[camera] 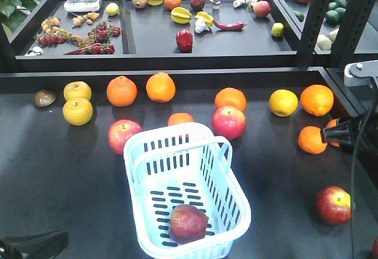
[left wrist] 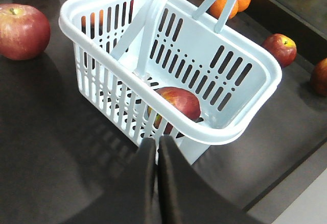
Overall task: Pick three apples into basket with both arms
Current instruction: 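Lower the right gripper onto a second red apple and close it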
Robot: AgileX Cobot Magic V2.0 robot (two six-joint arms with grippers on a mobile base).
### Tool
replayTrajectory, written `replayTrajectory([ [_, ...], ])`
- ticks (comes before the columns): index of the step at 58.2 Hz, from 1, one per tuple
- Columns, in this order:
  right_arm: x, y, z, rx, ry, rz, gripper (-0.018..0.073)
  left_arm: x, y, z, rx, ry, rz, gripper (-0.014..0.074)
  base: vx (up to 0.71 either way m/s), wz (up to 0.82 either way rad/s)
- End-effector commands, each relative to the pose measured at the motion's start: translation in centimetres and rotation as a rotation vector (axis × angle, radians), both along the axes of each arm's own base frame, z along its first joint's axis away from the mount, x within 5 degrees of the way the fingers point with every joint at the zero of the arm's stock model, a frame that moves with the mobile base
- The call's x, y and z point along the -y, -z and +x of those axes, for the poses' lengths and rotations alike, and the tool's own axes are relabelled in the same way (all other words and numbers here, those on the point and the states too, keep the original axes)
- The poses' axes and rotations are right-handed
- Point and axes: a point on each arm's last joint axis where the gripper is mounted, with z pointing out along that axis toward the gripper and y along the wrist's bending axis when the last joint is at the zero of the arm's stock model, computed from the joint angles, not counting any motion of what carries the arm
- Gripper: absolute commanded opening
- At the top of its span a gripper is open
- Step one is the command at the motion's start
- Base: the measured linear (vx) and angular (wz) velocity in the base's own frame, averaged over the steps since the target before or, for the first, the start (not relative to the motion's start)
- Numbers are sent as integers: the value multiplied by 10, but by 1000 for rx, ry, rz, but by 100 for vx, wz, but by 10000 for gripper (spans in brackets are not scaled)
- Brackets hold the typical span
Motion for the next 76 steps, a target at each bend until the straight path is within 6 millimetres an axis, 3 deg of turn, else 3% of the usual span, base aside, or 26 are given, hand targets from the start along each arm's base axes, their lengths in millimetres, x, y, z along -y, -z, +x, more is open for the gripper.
replayTrajectory([
  [1,20,0,28,-53,-21,58,573,1,-9,3,16,-19,-36,-6,0,0],
  [10,60,32,63,-192,52,218,575,1,-9,3,14,-17,-37,-6,0,0],
  [18,75,56,82,-223,57,239,575,1,-9,3,13,-13,-36,-6,0,0],
  [45,73,126,108,-336,45,249,574,0,-9,3,21,-19,-26,-6,0,0],
  [76,72,173,108,-493,65,280,574,0,-8,4,21,-26,-22,-6,0,0],
])
